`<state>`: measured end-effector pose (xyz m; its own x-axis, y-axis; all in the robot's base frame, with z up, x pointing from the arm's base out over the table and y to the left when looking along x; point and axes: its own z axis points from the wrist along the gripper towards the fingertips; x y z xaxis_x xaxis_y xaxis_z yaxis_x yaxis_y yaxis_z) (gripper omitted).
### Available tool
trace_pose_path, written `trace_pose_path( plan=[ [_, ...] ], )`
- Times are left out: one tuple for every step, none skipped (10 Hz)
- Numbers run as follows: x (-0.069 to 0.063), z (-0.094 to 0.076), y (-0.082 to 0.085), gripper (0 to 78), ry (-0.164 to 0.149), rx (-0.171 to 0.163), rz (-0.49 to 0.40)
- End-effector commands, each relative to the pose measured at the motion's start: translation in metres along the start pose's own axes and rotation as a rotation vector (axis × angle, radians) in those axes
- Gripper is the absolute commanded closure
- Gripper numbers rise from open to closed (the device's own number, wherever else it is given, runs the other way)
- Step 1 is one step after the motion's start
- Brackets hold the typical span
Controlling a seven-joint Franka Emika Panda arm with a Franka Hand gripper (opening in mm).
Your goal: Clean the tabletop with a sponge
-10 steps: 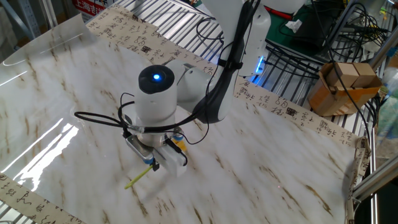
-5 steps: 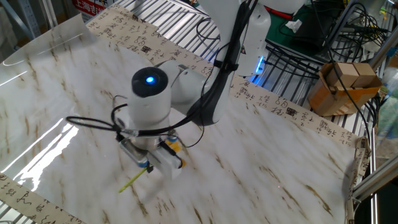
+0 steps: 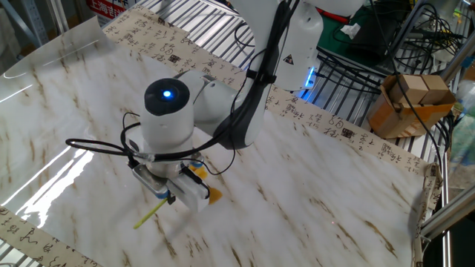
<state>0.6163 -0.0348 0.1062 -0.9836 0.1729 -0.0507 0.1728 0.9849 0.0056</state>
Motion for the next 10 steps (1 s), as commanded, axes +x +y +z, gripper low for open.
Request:
trace_pose_path(
  plan=[
    [-0.0110, -0.0196, -0.0198, 75.6, 0.047, 0.038, -0.067],
    [-0.0109, -0.0197, -0.0199, 75.6, 0.048, 0.040, -0.064],
    [-0.0104, -0.0201, -0.0206, 75.6, 0.055, 0.045, -0.063],
    [-0.0102, -0.0203, -0.0209, 75.6, 0.056, 0.045, -0.062],
    [-0.0094, -0.0209, -0.0221, 75.6, 0.062, 0.047, -0.061],
    [-0.0086, -0.0215, -0.0232, 75.6, 0.072, 0.050, -0.055],
    [-0.0084, -0.0217, -0.0235, 75.6, 0.082, 0.051, -0.060],
    [-0.0084, -0.0217, -0.0236, 0.1, 0.083, 0.051, -0.063],
    [-0.0084, -0.0217, -0.0236, 0.1, 0.083, 0.051, -0.063],
    [-0.0084, -0.0217, -0.0236, 0.1, 0.083, 0.051, -0.063]
  ],
)
